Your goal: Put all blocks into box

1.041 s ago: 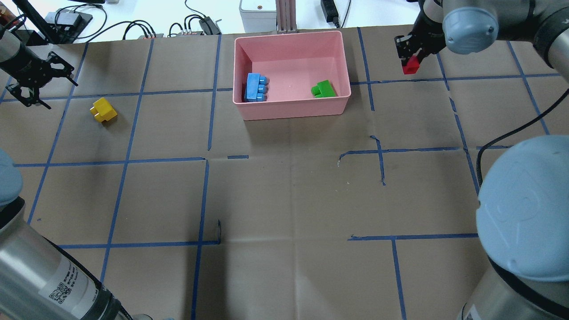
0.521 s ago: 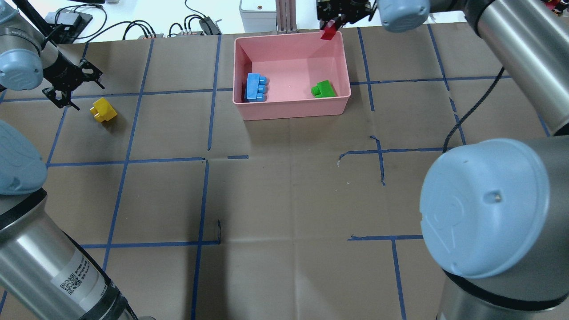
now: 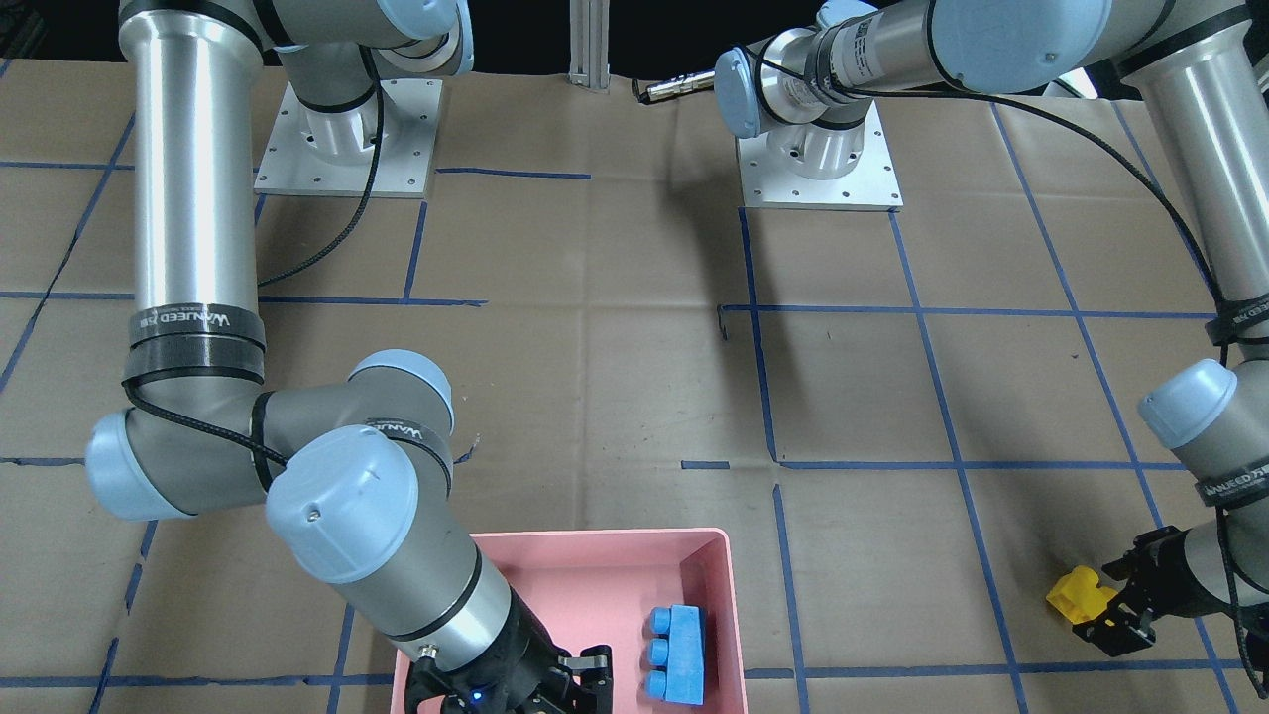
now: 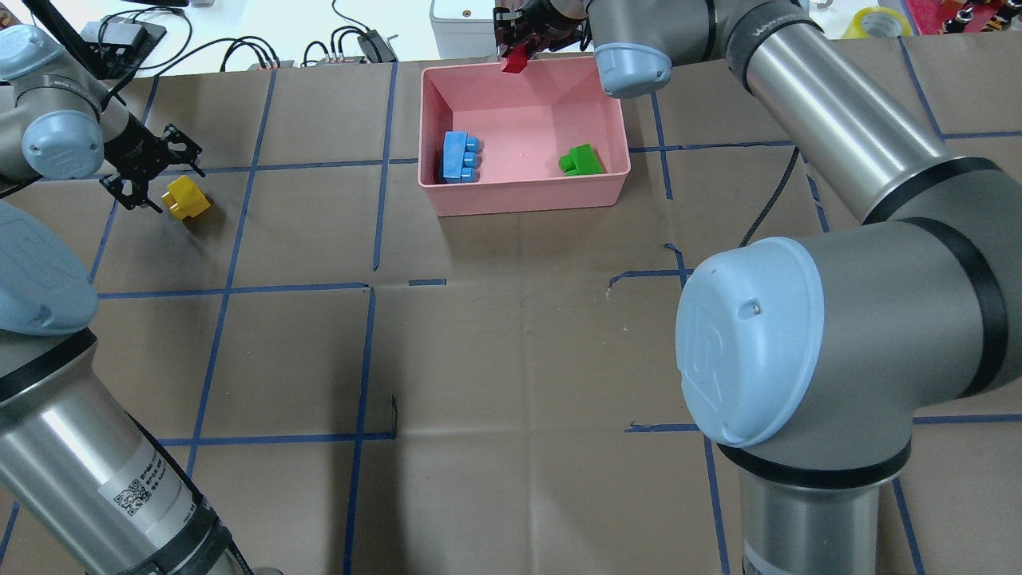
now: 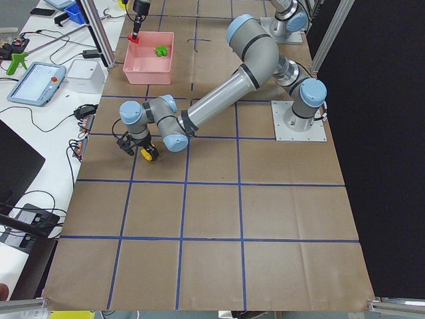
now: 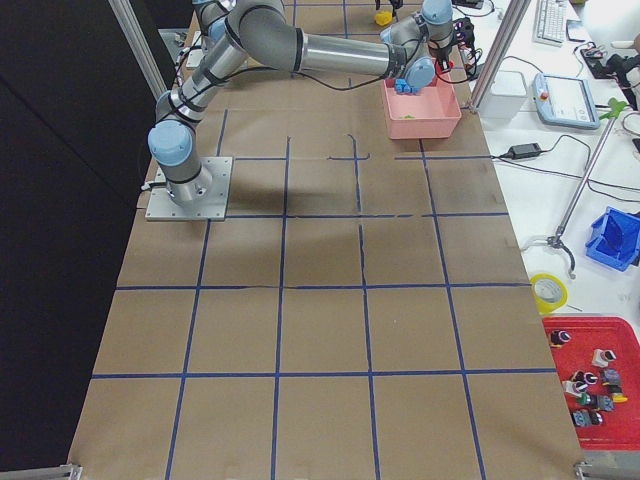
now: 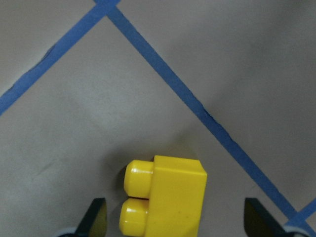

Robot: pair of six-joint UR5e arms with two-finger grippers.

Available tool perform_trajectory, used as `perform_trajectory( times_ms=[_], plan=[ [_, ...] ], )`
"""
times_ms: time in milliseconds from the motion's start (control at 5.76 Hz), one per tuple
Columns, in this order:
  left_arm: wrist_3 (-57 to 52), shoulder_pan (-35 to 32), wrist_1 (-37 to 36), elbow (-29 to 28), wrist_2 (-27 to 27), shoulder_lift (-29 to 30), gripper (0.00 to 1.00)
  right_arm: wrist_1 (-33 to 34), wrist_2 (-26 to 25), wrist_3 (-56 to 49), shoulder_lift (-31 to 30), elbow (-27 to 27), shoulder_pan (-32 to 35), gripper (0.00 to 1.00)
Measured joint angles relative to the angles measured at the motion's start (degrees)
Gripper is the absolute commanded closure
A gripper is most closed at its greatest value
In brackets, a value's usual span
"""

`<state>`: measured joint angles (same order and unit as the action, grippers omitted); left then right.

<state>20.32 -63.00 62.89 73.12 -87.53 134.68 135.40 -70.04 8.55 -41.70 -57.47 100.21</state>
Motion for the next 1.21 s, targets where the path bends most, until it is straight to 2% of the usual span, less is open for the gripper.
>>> perform_trajectory(
  times_ms=[347, 521, 694, 868, 1041, 1215],
  plan=[
    [-0.17, 0.17, -0.12, 1.41, 0.07, -0.26, 0.33, 2.27, -0.53, -0.13, 0.69, -2.18, 1.57, 0.0],
    [-0.22, 0.25, -0.11, 1.47, 0.08, -0.4, 0.46, 2.11, -0.63, 0.06, -0.58, -4.92, 1.73, 0.0],
    [-0.41, 0.34, -0.04, 1.5, 0.11, -0.57, 0.56, -1.1, -0.75, 0.07, -3.4, -7.68, 1.25, 0.0],
    [-0.75, 0.39, 0.19, 1.17, 0.13, -0.75, 0.61, -8.33, -1.29, -0.43, -7.01, -9.2, -0.6, 0.0],
    [-1.63, 0.39, 0.56, 0.2, -0.04, -1.57, 0.67, -16.66, -4.37, -3.45, -10.16, -9.66, -3.31, 0.0],
    [-4.55, 0.24, 2.37, -1.81, -0.37, -3.44, 0.69, -24.18, -9.73, -9.4, -13.17, -9.81, -5.97, 0.0]
  ],
)
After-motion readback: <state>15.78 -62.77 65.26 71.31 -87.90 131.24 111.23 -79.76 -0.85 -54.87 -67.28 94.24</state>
